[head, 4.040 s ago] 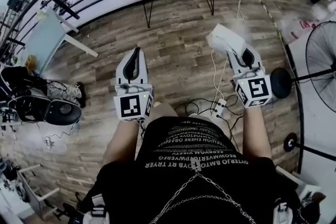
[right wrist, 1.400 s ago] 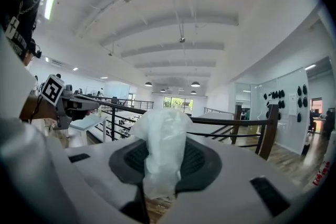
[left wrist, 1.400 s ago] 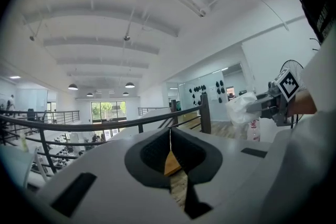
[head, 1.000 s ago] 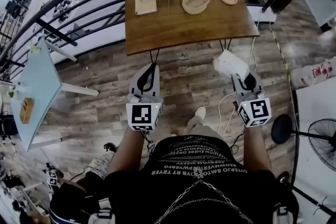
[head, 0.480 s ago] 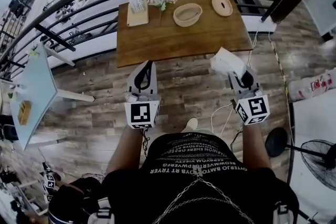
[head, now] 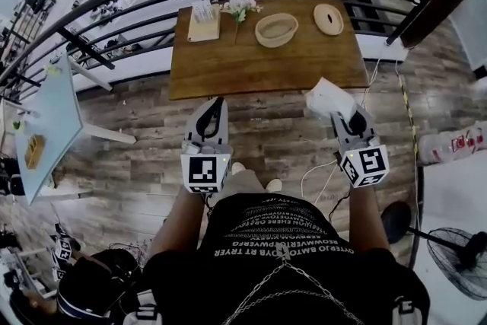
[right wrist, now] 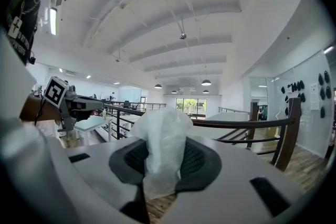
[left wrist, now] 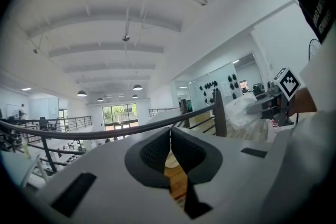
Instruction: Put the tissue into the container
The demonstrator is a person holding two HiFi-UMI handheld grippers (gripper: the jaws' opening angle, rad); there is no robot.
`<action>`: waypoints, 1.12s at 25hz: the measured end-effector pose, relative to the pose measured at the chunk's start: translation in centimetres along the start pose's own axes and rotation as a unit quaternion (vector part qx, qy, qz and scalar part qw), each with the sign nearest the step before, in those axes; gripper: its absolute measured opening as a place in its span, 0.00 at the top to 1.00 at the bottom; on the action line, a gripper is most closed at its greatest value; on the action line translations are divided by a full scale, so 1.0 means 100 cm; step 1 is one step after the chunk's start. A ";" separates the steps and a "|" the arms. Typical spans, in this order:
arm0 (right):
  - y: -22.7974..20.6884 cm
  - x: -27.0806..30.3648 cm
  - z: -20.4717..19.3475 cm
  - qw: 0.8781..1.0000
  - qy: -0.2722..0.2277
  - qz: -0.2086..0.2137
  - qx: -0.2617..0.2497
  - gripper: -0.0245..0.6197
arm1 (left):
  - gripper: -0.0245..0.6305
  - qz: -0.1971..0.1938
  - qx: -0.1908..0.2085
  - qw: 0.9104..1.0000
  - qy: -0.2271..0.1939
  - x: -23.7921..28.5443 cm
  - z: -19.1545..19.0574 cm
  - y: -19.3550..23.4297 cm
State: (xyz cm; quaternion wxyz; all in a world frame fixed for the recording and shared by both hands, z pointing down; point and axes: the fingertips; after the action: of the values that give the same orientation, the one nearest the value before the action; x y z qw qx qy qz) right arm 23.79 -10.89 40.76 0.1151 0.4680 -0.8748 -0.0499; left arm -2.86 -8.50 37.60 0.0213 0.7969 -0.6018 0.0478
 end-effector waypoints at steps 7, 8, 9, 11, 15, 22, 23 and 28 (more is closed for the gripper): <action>-0.002 0.018 0.002 1.000 -0.001 0.007 -0.009 0.78 | 0.92 0.008 0.001 1.000 -0.003 0.011 0.003 0.011; -0.003 0.021 0.002 1.000 -0.001 0.008 -0.009 0.78 | 0.92 0.008 0.002 1.000 -0.005 0.016 0.004 0.010; -0.004 0.025 0.001 1.000 -0.001 0.009 -0.009 0.78 | 0.92 0.006 0.004 1.000 -0.007 0.021 0.006 0.009; -0.004 0.033 0.000 1.000 0.000 0.011 -0.009 0.78 | 0.92 0.005 0.009 1.000 -0.008 0.030 0.007 0.009; -0.009 0.052 0.002 1.000 0.000 0.011 -0.006 0.78 | 0.92 0.010 0.009 1.000 -0.003 0.046 0.003 0.019; -0.027 0.094 0.000 1.000 0.011 0.013 -0.006 0.79 | 0.92 0.011 0.004 1.000 0.009 0.090 -0.004 0.041; -0.030 0.102 0.001 1.000 0.011 0.014 -0.005 0.79 | 0.92 0.010 0.004 1.000 0.010 0.097 -0.004 0.045; -0.040 0.140 0.003 1.000 0.018 0.019 -0.007 0.79 | 0.92 0.002 0.002 1.000 0.011 0.136 -0.002 0.060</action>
State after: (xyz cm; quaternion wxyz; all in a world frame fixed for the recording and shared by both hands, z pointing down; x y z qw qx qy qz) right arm 19.48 -24.76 41.82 0.1346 0.4518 -0.8808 -0.0451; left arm -4.99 -23.15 39.03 0.0261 0.7950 -0.6033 0.0576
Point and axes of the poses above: the fingertips, and each gripper's own axes: x forward along the fingers, y to its left, z out of its top, and after that the axes turned 8 degrees about -x, right-handed
